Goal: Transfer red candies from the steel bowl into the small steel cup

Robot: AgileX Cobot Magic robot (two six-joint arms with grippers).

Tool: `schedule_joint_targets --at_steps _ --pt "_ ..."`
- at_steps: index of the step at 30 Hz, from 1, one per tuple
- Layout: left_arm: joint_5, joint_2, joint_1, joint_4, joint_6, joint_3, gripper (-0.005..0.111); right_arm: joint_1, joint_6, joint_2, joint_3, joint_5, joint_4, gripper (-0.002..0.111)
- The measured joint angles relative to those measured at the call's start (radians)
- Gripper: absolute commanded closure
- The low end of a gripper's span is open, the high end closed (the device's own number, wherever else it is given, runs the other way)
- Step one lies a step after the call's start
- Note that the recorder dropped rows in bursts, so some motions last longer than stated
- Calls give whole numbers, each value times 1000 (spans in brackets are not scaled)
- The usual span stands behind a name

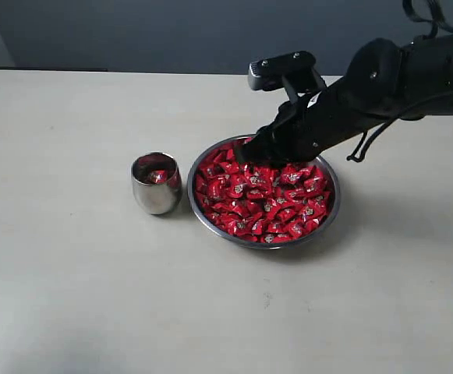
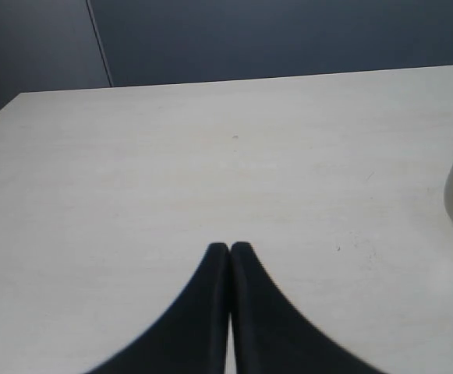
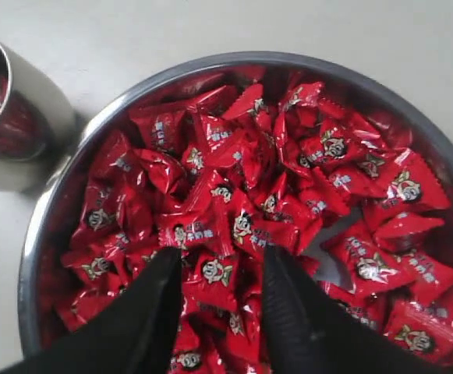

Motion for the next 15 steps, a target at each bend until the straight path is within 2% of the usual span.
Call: schedule_joint_targets --at_steps 6,15 --pt "0 0 0 0 0 0 106 0 1 38 -15 5 61 73" --pt "0 0 0 0 0 0 106 0 1 132 -153 121 71 73"
